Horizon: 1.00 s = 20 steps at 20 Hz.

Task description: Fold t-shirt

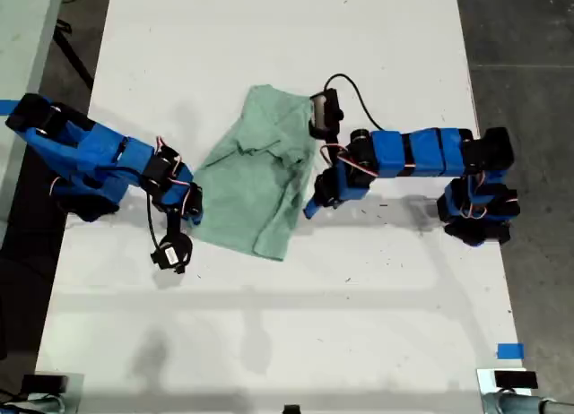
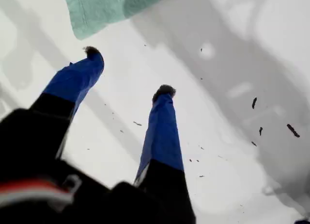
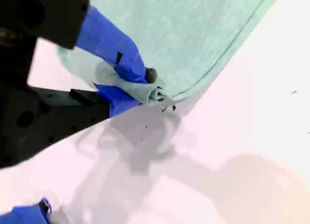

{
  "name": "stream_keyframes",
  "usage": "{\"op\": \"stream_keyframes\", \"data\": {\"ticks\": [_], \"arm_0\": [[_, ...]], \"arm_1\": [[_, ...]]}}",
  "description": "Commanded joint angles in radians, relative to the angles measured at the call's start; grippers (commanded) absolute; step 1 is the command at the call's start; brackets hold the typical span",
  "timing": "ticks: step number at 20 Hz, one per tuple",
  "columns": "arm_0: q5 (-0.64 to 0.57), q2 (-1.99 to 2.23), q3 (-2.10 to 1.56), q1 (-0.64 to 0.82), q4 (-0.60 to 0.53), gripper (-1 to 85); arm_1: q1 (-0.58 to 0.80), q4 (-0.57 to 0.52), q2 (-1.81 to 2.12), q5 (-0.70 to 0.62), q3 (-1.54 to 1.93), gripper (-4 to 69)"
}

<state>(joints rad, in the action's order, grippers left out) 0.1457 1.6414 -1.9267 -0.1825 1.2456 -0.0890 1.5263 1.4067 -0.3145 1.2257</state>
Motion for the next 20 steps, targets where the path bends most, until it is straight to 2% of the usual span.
{"op": "stream_keyframes", "data": {"ticks": [1,5,8,9,10,11,13,17,20], "arm_0": [[-0.179,-0.204,0.341,-0.041,-0.06,0.0],[-0.293,-0.598,0.746,-0.071,0.04,0.0],[-0.357,-0.693,0.842,-0.103,0.066,0.0],[-0.36,-0.713,0.884,-0.109,0.106,6.0],[-0.391,-0.727,0.946,-0.115,0.163,33.8],[-0.393,-0.73,1.031,-0.114,0.264,36.4],[-0.442,-0.629,1.117,-0.086,0.362,39.0],[-0.499,-0.288,1.1,0.009,0.423,38.1],[-0.474,-0.163,1.029,0.092,0.554,37.5]], "arm_1": [[-0.014,-0.02,0.08,0.009,-0.008,25.7],[-0.018,-0.015,0.097,0.023,-0.002,25.7],[-0.021,-0.014,0.106,0.034,0.011,25.7],[-0.021,-0.017,0.106,0.034,0.011,25.7],[-0.021,-0.025,0.106,0.034,0.011,25.7],[-0.018,-0.031,0.106,0.032,0.011,25.7],[-0.015,-0.04,0.106,0.028,0.011,25.7],[-0.002,-0.048,0.109,0.02,0.009,25.7],[0.005,-0.049,0.109,0.018,0.011,25.7]]}}
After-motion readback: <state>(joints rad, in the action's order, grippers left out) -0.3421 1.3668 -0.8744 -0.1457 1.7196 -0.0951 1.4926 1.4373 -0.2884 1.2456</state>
